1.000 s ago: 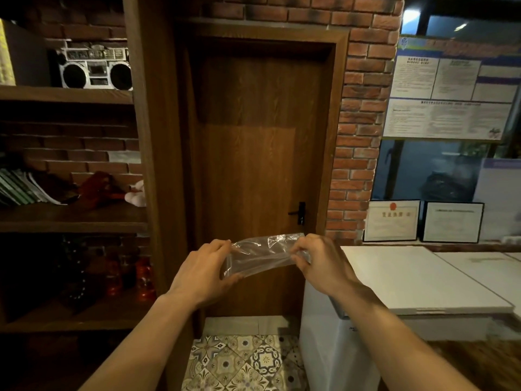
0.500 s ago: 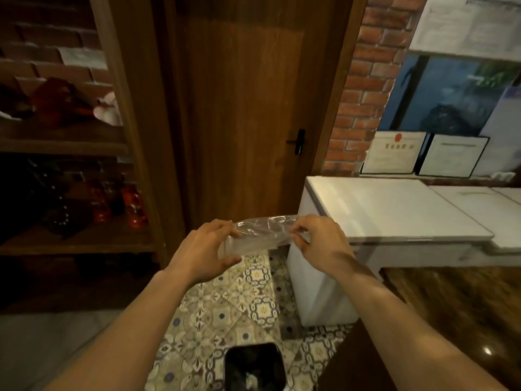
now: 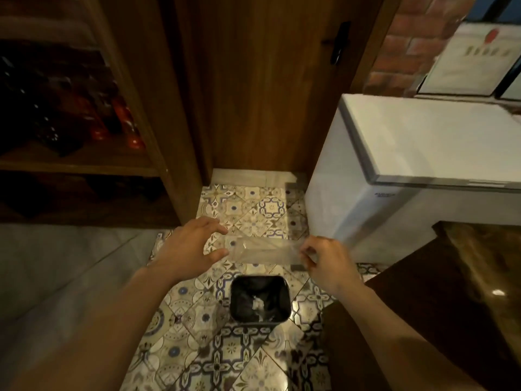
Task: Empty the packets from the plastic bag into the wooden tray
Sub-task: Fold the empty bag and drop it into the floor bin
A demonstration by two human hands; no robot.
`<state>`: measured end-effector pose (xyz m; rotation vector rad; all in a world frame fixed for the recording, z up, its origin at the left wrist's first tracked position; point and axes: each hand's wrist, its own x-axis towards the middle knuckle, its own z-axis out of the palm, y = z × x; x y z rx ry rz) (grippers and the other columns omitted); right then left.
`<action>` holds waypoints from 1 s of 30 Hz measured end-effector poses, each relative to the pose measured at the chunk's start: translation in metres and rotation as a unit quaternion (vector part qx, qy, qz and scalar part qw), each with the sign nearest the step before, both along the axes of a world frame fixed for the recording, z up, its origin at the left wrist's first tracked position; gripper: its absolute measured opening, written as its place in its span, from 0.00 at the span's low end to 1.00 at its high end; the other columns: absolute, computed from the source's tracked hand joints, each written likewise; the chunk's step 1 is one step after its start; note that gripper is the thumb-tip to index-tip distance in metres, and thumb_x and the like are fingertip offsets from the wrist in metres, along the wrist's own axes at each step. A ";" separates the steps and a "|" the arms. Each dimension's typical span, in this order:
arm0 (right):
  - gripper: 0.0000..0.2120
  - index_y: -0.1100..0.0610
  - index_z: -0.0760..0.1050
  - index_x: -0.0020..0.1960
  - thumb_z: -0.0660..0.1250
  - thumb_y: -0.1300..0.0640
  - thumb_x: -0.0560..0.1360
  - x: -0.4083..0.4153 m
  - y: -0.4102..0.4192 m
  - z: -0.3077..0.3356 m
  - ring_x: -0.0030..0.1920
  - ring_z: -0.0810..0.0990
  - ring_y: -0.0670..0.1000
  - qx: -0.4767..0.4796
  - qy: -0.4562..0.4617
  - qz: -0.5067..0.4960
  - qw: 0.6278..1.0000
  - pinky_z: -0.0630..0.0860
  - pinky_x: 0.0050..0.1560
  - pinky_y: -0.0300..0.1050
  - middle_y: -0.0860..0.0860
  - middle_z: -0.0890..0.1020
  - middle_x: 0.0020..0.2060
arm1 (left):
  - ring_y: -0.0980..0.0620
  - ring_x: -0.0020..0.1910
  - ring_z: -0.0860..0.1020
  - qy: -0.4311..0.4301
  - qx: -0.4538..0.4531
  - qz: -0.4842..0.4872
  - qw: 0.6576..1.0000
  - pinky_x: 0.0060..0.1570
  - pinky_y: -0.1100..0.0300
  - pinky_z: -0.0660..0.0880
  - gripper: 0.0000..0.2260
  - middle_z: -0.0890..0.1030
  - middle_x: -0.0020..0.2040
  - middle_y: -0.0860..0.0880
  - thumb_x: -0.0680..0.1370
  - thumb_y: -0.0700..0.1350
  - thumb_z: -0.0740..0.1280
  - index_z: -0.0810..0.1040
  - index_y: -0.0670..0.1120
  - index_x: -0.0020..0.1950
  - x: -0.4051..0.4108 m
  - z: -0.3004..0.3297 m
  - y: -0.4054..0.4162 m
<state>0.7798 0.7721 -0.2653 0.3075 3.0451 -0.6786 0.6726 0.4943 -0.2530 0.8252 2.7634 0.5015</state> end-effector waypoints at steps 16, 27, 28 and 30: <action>0.12 0.51 0.76 0.60 0.70 0.54 0.77 -0.002 -0.011 -0.232 0.54 0.78 0.51 0.065 -0.192 -0.054 0.978 0.76 0.50 0.44 0.50 0.82 0.53 | 0.55 0.66 0.73 -0.138 -0.053 0.059 0.987 0.63 0.56 0.70 0.21 0.70 0.71 0.59 0.76 0.61 0.67 0.70 0.60 0.68 0.030 -0.212 -0.003; 0.21 0.53 0.74 0.69 0.71 0.55 0.77 -0.019 -0.006 -0.286 0.60 0.78 0.52 -0.094 -0.167 -0.122 0.974 0.77 0.58 0.45 0.51 0.80 0.60 | 0.59 0.64 0.72 -0.162 -0.052 0.054 0.984 0.63 0.56 0.70 0.21 0.72 0.66 0.62 0.75 0.64 0.65 0.70 0.62 0.66 0.032 -0.254 -0.009; 0.21 0.53 0.75 0.68 0.72 0.56 0.77 -0.019 -0.005 -0.286 0.59 0.79 0.51 -0.115 -0.164 -0.135 0.970 0.77 0.58 0.45 0.51 0.81 0.60 | 0.59 0.64 0.71 -0.162 -0.051 0.055 0.984 0.63 0.56 0.70 0.21 0.72 0.66 0.62 0.75 0.63 0.66 0.70 0.62 0.66 0.031 -0.254 -0.009; 0.18 0.52 0.77 0.66 0.71 0.59 0.77 -0.017 -0.003 -0.289 0.57 0.81 0.51 -0.148 -0.158 -0.171 0.961 0.78 0.56 0.44 0.51 0.83 0.59 | 0.60 0.64 0.72 -0.157 -0.047 0.056 0.985 0.63 0.57 0.70 0.20 0.73 0.66 0.62 0.75 0.62 0.67 0.71 0.61 0.66 0.030 -0.253 -0.008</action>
